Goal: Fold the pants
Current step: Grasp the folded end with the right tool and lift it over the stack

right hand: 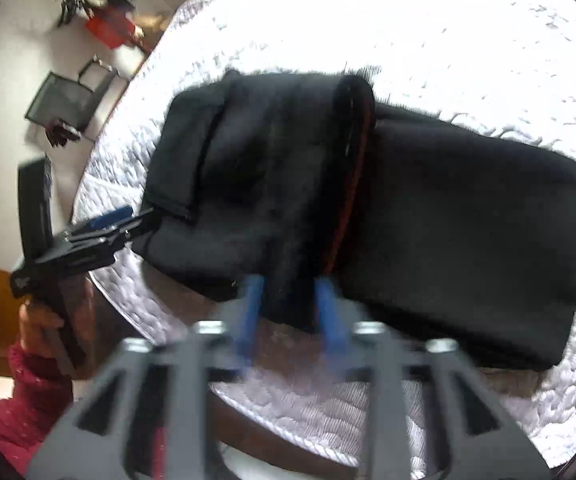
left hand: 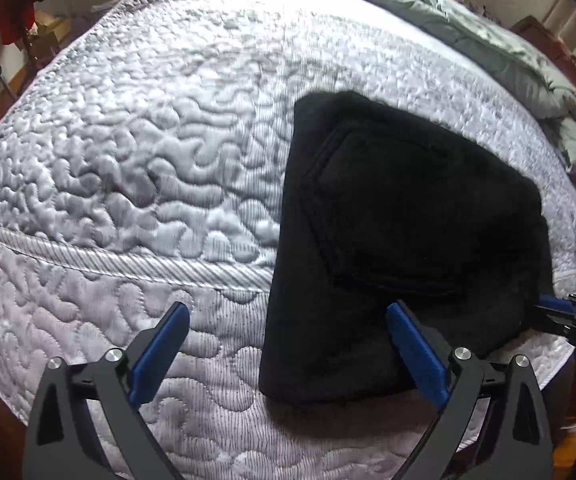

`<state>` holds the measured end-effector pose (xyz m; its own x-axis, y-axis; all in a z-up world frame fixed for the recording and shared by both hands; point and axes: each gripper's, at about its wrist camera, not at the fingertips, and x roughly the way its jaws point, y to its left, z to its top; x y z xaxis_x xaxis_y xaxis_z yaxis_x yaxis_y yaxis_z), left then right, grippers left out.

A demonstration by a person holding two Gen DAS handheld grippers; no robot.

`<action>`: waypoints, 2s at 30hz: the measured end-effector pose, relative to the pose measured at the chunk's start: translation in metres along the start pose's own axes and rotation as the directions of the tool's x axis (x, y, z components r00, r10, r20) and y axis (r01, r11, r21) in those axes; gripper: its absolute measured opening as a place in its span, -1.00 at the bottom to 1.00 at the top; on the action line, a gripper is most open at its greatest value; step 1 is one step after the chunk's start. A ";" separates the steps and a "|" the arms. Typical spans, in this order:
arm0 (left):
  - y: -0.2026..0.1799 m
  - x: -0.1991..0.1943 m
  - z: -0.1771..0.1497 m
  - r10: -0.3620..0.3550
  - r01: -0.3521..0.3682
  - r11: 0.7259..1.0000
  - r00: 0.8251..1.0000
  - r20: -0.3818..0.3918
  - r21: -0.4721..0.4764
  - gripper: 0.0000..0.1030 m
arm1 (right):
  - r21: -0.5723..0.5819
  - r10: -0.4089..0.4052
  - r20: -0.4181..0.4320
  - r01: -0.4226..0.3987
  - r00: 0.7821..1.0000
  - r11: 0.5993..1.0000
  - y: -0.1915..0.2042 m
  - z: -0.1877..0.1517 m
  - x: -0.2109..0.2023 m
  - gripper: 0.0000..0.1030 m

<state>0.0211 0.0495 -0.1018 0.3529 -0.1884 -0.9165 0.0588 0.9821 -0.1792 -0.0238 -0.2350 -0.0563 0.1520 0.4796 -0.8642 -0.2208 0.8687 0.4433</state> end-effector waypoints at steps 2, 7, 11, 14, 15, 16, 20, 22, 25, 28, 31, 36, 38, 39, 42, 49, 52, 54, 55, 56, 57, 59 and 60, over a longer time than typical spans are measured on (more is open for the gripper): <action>0.001 -0.005 0.003 0.005 -0.005 1.000 1.000 0.005 0.001 0.92 | 0.009 0.002 0.028 -0.002 1.000 1.000 -0.002 0.004 -0.008 0.36; 0.007 -0.013 0.006 0.013 -0.013 1.000 1.000 0.016 -0.012 0.92 | 0.055 -0.007 0.036 0.005 0.999 0.998 -0.014 0.016 -0.006 0.70; 0.013 -0.015 0.005 0.008 -0.008 1.000 1.000 0.000 -0.024 0.92 | 0.123 0.066 0.005 -0.066 0.998 0.990 -0.031 0.025 0.022 0.70; 0.015 -0.014 0.004 0.010 -0.010 0.999 1.000 -0.012 -0.033 0.92 | 0.142 0.118 -0.010 -0.115 0.993 0.983 -0.033 0.026 0.044 0.71; 0.014 -0.013 0.002 0.008 -0.009 0.999 1.000 -0.018 -0.036 0.92 | 0.138 0.131 -0.004 -0.129 0.991 0.982 -0.032 0.027 0.048 0.71; 0.015 -0.012 0.001 0.008 -0.009 0.999 1.000 -0.024 -0.038 0.92 | 0.131 0.138 0.004 -0.138 0.990 0.982 -0.029 0.027 0.049 0.70; 0.012 -0.008 0.000 0.012 -0.013 0.999 0.999 -0.042 -0.037 0.92 | 0.112 0.224 0.017 -0.224 0.975 0.968 -0.020 0.034 0.061 -0.12; 0.010 -0.007 -0.001 0.016 -0.018 0.999 0.999 -0.045 -0.029 0.92 | 0.136 0.277 0.023 -0.278 0.961 0.951 -0.021 0.036 0.063 -0.37; 0.008 -0.009 -0.001 0.027 -0.028 0.999 0.999 -0.040 -0.025 0.92 | 0.123 0.346 0.069 -0.352 0.936 0.928 -0.018 0.037 0.047 -0.60; 0.012 -0.013 0.003 0.018 -0.020 0.998 0.999 -0.029 -0.053 0.92 | 0.054 0.374 0.100 -0.380 0.922 0.923 -0.004 0.039 0.023 -0.63; 0.015 -0.019 0.007 0.008 -0.009 0.997 1.000 -0.016 -0.076 0.92 | -0.005 0.377 0.117 -0.379 0.919 0.926 0.013 0.042 0.003 -0.63; 0.010 -0.026 0.012 0.009 -0.009 0.998 1.000 -0.002 -0.064 0.92 | -0.050 0.359 0.149 -0.355 0.921 0.933 0.020 0.043 -0.028 -0.63; 0.006 -0.028 0.013 0.003 -0.003 0.998 1.000 -0.001 -0.060 0.92 | -0.046 0.348 0.168 -0.346 0.922 0.937 0.013 0.039 -0.041 -0.63; 0.003 -0.027 0.015 -0.005 0.005 0.998 1.000 -0.001 -0.057 0.92 | -0.043 0.341 0.176 -0.339 0.924 0.940 0.010 0.037 -0.046 -0.63; -0.010 -0.026 0.018 -0.018 0.018 0.999 1.000 -0.003 -0.032 0.92 | -0.010 0.320 0.213 -0.325 0.923 0.946 -0.016 0.026 -0.070 -0.63; -0.050 -0.018 0.022 -0.036 0.037 0.998 0.999 -0.017 0.054 0.92 | 0.056 0.217 0.270 -0.240 0.938 0.969 -0.062 0.014 -0.105 -0.64; -0.064 -0.014 0.022 -0.034 0.037 0.996 0.999 -0.026 0.087 0.92 | 0.093 0.194 0.270 -0.226 0.943 0.970 -0.076 0.011 -0.104 -0.64; -0.070 -0.010 0.022 -0.032 0.035 0.994 0.999 -0.034 0.100 0.92 | 0.113 0.182 0.275 -0.220 0.944 0.969 -0.085 0.007 -0.101 -0.64; -0.073 -0.008 0.022 -0.031 0.035 0.994 0.999 -0.038 0.106 0.92 | 0.122 0.182 0.278 -0.222 0.943 0.967 -0.088 0.006 -0.100 -0.64; -0.075 -0.007 0.022 -0.031 0.035 0.993 0.999 -0.041 0.111 0.92 | 0.132 0.180 0.281 -0.224 0.942 0.966 -0.089 0.004 -0.099 -0.64; -0.078 -0.005 0.022 -0.029 0.034 0.993 0.999 -0.044 0.117 0.92 | 0.142 0.177 0.284 -0.224 0.942 0.964 -0.093 0.002 -0.098 -0.64; -0.080 -0.003 0.021 -0.025 0.030 0.992 0.999 -0.048 0.125 0.92 | 0.154 0.165 0.284 -0.215 0.944 0.964 -0.104 -0.003 -0.099 -0.64; -0.081 -0.001 0.021 -0.021 0.027 0.991 0.998 -0.051 0.130 0.92 | 0.163 0.155 0.283 -0.207 0.947 0.965 -0.108 -0.005 -0.097 -0.64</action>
<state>0.0355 -0.0300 -0.0788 0.3033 -0.2092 -0.9296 0.1891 0.9694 -0.1564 -0.0195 -0.3766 -0.0215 0.3823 0.6235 -0.6820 -0.0871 0.7591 0.6451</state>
